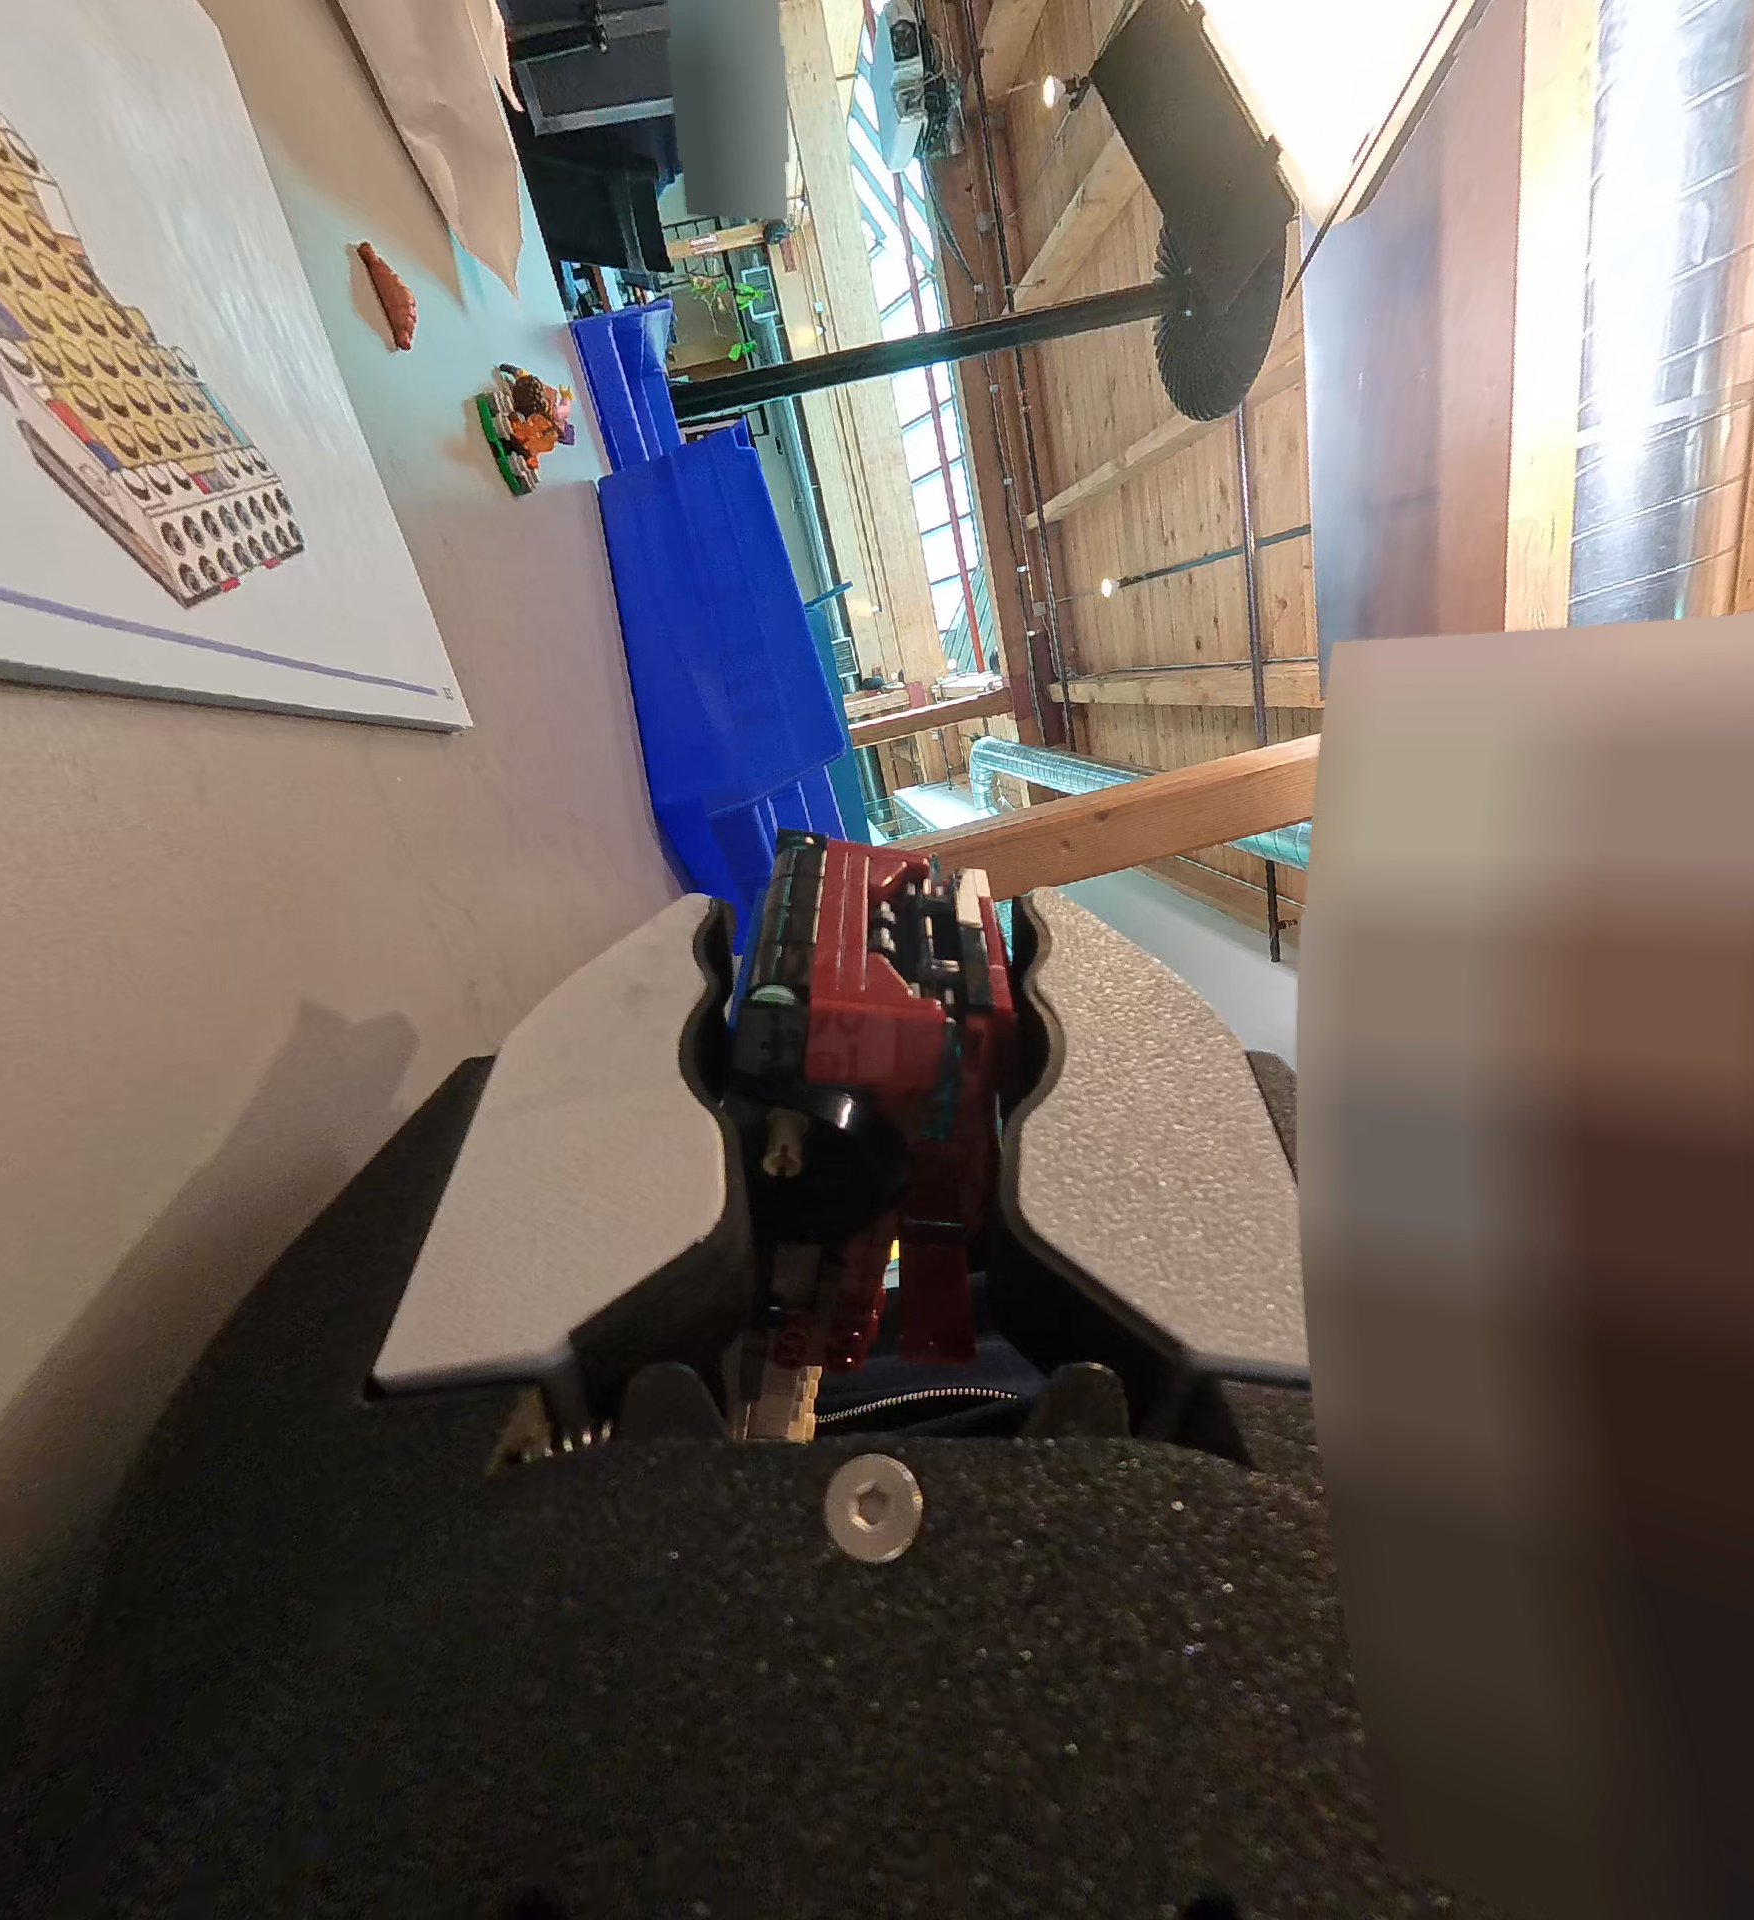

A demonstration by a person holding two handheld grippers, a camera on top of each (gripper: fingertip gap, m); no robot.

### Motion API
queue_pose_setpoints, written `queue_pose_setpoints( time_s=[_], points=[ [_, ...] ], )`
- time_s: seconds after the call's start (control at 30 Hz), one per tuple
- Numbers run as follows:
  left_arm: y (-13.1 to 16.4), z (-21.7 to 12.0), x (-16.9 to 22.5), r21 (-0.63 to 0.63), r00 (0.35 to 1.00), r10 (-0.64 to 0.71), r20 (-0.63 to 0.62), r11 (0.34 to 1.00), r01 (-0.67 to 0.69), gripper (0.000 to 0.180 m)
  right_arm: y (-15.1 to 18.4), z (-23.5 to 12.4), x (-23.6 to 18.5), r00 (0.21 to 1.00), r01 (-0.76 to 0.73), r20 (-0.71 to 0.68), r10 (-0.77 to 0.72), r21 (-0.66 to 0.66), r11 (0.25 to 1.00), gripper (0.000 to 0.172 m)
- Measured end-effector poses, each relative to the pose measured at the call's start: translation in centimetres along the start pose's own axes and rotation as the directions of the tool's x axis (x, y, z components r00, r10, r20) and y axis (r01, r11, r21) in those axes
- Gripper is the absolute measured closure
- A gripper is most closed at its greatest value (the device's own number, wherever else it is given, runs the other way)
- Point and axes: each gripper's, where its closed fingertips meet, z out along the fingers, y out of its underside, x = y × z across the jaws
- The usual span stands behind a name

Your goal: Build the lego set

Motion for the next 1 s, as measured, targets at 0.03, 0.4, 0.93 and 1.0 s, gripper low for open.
queue_pose_setpoints(
  time_s=[0.03, 0.4, 0.93, 1.0],
  points=[
    [0.0, 0.0, 0.0, 0.0, 1.0, 0.001, 0.0, 1.0, -0.001, 0.129, 0.3, -0.3, -0.2, 1.0, 0.002, 0.008, -0.002, 0.002, 1.0, 0.149],
    [0.0, 0.0, 0.0, -0.001, 1.0, 0.007, 0.002, 1.0, -0.007, 0.129, 2.2, -0.1, -0.9, 0.987, -0.115, 0.116, 0.115, -0.003, 0.993, 0.148],
    [0.2, 0.1, 0.2, -0.006, 1.0, 0.024, 0.004, 1.0, -0.024, 0.129, 1.7, 1.0, 0.6, 0.995, -0.095, -0.024, 0.095, -0.007, 0.995, 0.152],
    [0.3, 0.1, 0.2, -0.006, 1.0, 0.027, 0.005, 1.0, -0.027, 0.129, 1.3, 1.1, 0.5, 0.995, -0.094, -0.026, 0.094, 0.011, 0.996, 0.152]
  ],
)
